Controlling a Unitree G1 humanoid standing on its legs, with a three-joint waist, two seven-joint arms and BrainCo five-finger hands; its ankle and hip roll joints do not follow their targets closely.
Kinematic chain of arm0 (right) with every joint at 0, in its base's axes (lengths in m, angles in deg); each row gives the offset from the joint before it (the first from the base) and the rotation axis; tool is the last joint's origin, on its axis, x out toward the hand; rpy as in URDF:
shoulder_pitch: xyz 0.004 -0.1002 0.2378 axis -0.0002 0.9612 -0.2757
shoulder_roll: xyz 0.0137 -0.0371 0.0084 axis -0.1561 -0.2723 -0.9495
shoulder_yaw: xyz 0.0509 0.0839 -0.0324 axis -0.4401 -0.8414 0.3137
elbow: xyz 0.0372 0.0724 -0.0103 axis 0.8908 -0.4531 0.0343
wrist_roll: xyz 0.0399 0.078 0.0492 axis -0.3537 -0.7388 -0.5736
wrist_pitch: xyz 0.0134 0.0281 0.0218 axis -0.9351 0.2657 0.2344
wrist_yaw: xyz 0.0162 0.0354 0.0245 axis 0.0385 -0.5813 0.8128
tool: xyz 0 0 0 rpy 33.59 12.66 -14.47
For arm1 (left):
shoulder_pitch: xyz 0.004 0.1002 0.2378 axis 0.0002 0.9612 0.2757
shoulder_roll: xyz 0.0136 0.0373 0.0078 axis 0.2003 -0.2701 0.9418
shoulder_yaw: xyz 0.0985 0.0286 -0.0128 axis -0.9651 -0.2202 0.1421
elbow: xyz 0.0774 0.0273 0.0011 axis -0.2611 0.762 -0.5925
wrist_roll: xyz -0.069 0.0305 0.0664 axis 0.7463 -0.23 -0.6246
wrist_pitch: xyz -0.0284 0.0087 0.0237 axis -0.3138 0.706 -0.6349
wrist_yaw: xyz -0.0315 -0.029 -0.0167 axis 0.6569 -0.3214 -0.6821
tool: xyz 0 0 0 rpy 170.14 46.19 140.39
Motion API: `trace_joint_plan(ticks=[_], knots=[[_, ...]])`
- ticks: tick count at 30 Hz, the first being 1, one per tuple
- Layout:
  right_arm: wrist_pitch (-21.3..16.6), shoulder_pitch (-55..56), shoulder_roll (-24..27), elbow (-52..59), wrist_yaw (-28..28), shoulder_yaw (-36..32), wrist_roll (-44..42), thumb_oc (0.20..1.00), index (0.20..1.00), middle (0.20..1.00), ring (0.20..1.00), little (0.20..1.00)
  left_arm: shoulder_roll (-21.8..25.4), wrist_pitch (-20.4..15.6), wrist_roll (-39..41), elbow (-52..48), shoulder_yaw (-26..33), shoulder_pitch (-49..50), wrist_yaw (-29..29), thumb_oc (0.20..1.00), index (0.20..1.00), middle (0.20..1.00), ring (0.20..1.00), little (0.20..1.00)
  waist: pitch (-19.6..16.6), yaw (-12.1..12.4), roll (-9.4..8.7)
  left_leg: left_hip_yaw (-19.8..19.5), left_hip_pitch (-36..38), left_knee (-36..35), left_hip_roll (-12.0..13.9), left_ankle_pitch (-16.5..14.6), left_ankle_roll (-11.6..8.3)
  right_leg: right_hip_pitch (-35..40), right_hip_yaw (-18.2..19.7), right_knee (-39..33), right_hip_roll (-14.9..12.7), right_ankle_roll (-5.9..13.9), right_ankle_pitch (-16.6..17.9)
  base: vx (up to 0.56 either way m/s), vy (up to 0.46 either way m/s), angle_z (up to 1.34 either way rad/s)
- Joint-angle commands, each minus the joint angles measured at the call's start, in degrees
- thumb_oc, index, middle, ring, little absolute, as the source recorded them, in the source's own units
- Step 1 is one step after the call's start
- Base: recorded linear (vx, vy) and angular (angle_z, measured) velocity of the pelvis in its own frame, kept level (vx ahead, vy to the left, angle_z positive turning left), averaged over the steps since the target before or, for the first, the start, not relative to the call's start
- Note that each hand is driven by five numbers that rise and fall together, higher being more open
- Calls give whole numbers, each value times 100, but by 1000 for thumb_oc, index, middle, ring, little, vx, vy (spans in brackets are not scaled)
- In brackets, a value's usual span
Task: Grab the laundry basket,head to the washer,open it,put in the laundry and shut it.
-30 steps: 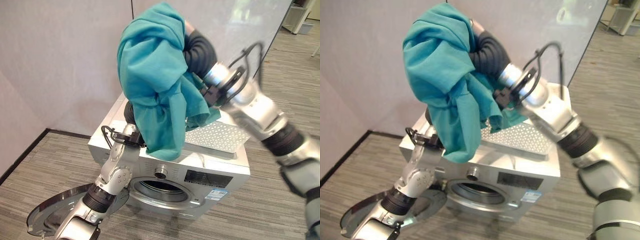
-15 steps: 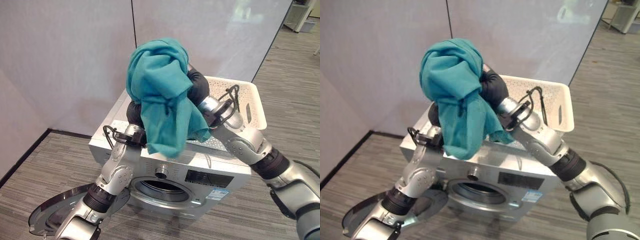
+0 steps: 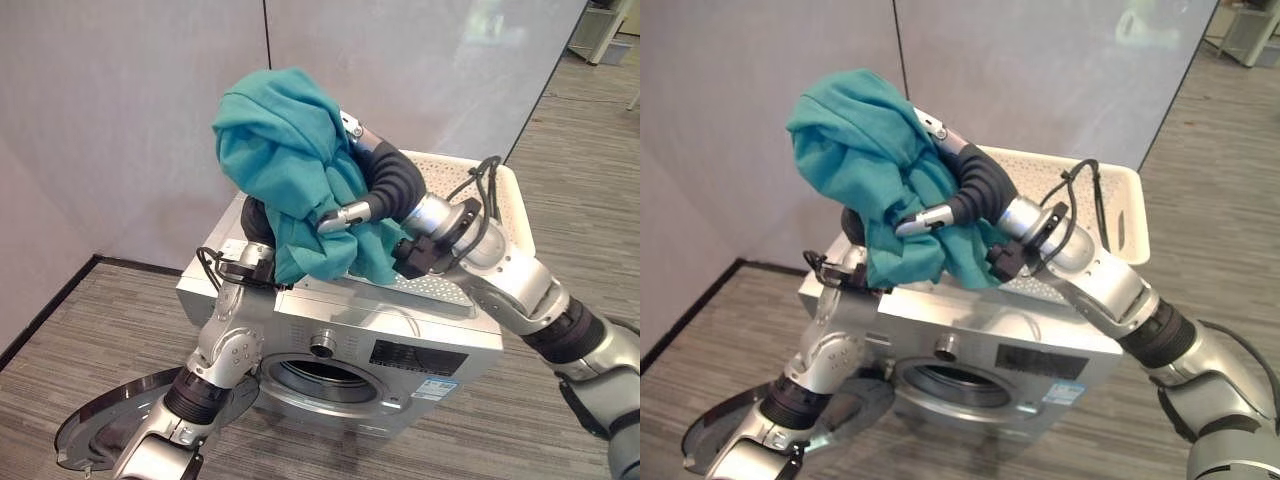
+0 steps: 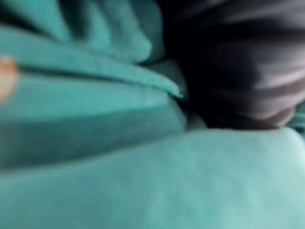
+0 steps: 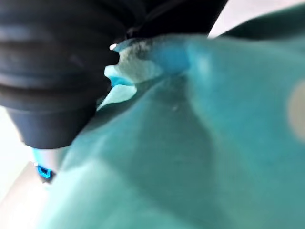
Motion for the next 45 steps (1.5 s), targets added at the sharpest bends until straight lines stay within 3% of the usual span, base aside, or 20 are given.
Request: trace_joint_plan(ticks=[1,9,16,17,23,29,31,32,36,37,38,42,45], knots=[[-922,-111,104,-465,-838,-1687,175,1000,1000,1000,1000,1000,335,-384,136,-94,379,246,-112,200,200,200,200,200,-377,8,-399,31,-302,-10,125,231,-197,323,79,30,-313,280,202,0,0,0],[-1302,905,352,-457,-1364,-3297,411,1000,1000,1000,1000,1000,459,-437,114,-539,814,545,-341,200,200,200,200,200,-409,-108,-315,61,-312,-10,124,184,-196,277,154,14,-317,302,213,6,3,-6],[-1620,1985,484,-529,-1970,-4939,836,1000,1000,1000,1000,1000,575,-498,206,-991,1602,1221,-689,200,200,200,200,200,-370,-196,-253,99,-314,-10,111,128,-177,232,247,-6,-337,333,224,6,1,-4],[-1648,2368,539,-637,-2363,-5532,1296,1000,1000,1000,1000,1000,549,-552,291,-1114,1966,1491,-787,200,200,200,200,200,-359,-213,-232,104,-323,-10,107,109,-172,211,272,-11,-343,350,221,14,6,-13],[-1534,3271,789,-1358,-3089,-6617,2123,1000,1000,1000,1000,1000,530,-668,516,-1162,2694,2125,-1003,200,200,200,200,200,-326,-226,-193,132,-363,-10,90,90,-165,137,340,-12,-366,377,221,5,-1,-8],[-1098,4169,791,-2559,-3911,-7477,2968,1000,1000,1000,1000,1000,500,-637,710,-1062,3067,2719,-1155,200,200,200,200,200,-258,-215,-158,123,-394,-10,77,88,-153,105,349,-12,-378,391,232,0,0,0],[-1004,4299,821,-2831,-3999,-7530,3069,1000,1000,1000,1000,1000,537,-626,725,-1043,3091,2808,-1191,200,200,200,200,200,-242,-198,-158,117,-404,-10,76,93,-152,103,340,-12,-377,391,234,0,0,0],[-877,4677,767,-3979,-3979,-7566,2875,1000,1000,1000,1000,1000,605,-515,948,-1023,3051,3013,-1380,200,200,200,200,200,-166,-179,-151,83,-450,-10,66,113,-142,79,316,-12,-376,394,245,0,0,0],[-976,4823,769,-5110,-3725,-7503,2359,1000,1000,1000,1000,1000,720,-421,1078,-1096,3008,3224,-1603,200,200,200,200,200,-117,-134,-163,71,-478,-10,59,128,-122,53,308,-12,-378,399,250,-14,-2,7],[-901,5014,646,-6709,-3161,-7219,1760,1000,1000,1000,1000,1000,813,-362,1231,-1176,2984,3381,-1860,200,200,200,200,200,10,-67,-173,64,-479,-10,59,110,-129,50,312,-12,-367,408,237,-63,-1,2],[-892,5039,603,-7103,-2863,-7029,1604,1000,1000,1000,1000,1000,810,-339,1310,-1175,2960,3424,-1956,200,200,200,200,200,57,-51,-179,62,-515,-10,52,167,-122,16,302,-12,-371,396,278,-81,1,0],[-760,5224,-281,-7230,-2116,-6173,1589,1000,1000,1000,1000,1000,618,-147,1543,-932,2761,3715,-2165,200,200,200,200,200,259,-10,-117,56,-541,-10,45,185,-126,-16,282,-12,-362,374,275,-60,2,-3],[-648,5060,-1004,-7435,-1582,-5237,1601,1000,1000,1000,1000,1000,796,101,1575,-386,2491,4011,-2319,200,200,200,200,200,378,65,-70,36,-578,-10,41,250,-126,-34,238,-12,-363,357,300,-25,-3,-2]])
